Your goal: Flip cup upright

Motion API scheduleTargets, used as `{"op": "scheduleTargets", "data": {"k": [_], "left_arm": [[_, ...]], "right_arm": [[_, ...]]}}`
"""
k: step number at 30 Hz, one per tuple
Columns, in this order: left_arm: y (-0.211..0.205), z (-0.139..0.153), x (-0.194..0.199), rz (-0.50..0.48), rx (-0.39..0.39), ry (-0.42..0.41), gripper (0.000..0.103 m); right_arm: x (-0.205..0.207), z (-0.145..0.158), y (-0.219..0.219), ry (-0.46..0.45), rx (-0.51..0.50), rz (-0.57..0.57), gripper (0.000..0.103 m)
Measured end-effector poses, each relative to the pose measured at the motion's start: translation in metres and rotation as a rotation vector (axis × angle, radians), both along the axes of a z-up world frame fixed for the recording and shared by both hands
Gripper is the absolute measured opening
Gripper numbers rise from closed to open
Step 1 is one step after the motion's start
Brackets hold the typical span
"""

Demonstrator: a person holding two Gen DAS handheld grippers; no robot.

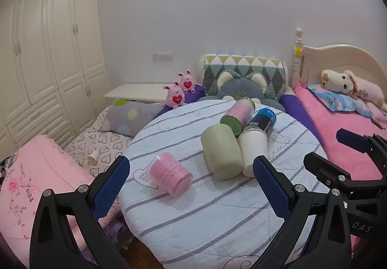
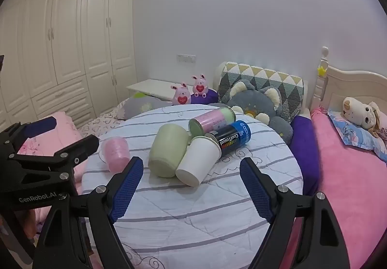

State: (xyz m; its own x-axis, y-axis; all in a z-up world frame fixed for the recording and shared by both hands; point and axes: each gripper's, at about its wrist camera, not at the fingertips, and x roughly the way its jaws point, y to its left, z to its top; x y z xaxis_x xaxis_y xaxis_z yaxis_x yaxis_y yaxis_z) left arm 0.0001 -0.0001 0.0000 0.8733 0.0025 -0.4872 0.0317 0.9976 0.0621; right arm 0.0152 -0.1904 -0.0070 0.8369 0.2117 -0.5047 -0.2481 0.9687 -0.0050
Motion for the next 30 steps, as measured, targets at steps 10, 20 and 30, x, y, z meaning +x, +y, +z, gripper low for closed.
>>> {"op": "scheduleTargets", "data": {"k": [10, 20, 30], "left_arm": [[0.001, 0.002, -0.004, 0.004, -0.004, 0.005, 0.103], [0.029, -0.004, 0.008, 0.022, -0.066, 0.038, 0.103], [0.022, -0.005, 0.016, 0.006, -0.057, 0.048, 0.103]], "right_arm": [[-0.002, 0.003, 0.008, -0.023, 0.012, -0.019, 0.083], [0.003, 0.002, 0.005, 0.004, 0.056, -0.071, 0.083], [0.011, 0.003, 0.006, 0.027, 0.05, -0.084, 0.083]]}}
